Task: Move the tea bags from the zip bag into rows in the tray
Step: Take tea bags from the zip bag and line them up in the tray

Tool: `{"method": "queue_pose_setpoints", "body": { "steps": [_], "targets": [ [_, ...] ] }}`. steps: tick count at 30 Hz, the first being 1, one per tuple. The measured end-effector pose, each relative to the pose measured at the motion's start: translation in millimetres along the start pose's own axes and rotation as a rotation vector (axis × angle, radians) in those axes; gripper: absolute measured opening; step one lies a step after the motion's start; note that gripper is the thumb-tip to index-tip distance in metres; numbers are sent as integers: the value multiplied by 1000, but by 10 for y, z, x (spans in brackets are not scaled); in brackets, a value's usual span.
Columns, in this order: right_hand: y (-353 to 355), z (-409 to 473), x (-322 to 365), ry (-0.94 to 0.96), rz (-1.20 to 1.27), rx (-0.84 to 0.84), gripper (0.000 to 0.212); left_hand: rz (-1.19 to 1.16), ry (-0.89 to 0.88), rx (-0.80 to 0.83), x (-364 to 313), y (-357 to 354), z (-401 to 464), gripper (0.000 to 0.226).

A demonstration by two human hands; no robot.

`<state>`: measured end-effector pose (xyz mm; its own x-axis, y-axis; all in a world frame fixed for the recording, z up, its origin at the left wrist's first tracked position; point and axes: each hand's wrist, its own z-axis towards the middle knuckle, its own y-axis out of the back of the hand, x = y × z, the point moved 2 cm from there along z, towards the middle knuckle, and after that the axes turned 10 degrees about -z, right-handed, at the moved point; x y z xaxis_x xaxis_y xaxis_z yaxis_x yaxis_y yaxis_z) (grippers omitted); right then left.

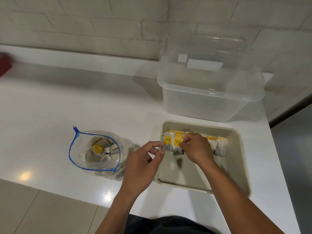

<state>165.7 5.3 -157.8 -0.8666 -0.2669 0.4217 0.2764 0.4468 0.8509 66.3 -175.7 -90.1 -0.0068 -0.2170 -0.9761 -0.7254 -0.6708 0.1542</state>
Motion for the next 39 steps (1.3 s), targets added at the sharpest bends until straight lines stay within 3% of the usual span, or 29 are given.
{"method": "queue_pose_setpoints", "body": {
  "steps": [11,16,20,27,39],
  "targets": [
    [110,-105,-52,3,-86,-89,18,1,-42,-31,4,13,-28,21],
    [125,-224,-131,11,-116,23,26,12,-48,-32,8,11,-35,21],
    [38,-296,-116,141,-23,58,12,15,-47,-29,8,3,-44,20],
    [8,-384,-22,195,-120,47,36,9,-41,-25,13,8,-46,21],
    [35,-464,66,210,-155,-16,31,29,-36,-25,39,11,-53,21]
  ]
}}
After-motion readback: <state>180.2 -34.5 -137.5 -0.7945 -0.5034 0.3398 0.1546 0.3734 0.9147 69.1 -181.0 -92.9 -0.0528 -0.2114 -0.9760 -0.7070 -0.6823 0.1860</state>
